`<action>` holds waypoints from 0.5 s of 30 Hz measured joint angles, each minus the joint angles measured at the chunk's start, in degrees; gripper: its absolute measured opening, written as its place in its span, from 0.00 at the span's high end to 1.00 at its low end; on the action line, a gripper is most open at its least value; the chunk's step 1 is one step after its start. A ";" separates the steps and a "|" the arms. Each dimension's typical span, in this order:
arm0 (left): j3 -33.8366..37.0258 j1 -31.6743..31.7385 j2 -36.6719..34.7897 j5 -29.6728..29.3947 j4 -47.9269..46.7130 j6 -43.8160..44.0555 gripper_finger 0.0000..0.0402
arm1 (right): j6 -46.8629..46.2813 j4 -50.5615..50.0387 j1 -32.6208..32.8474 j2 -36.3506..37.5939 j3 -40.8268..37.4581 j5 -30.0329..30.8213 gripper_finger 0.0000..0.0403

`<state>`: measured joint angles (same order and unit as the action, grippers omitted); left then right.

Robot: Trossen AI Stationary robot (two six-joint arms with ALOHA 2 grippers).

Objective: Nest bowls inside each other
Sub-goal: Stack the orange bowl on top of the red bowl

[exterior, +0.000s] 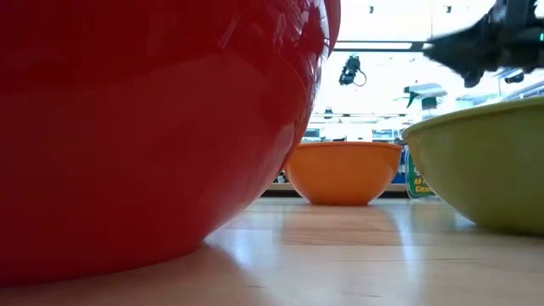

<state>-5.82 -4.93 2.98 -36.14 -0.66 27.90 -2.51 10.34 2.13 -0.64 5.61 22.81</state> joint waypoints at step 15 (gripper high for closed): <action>0.00 -0.04 -0.02 0.46 10.53 11.19 0.71 | -7.18 24.00 -0.13 0.00 0.02 2.78 0.60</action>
<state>-5.82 -4.97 2.96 -35.68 9.87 39.09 -9.69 34.34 2.00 -0.64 5.63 25.58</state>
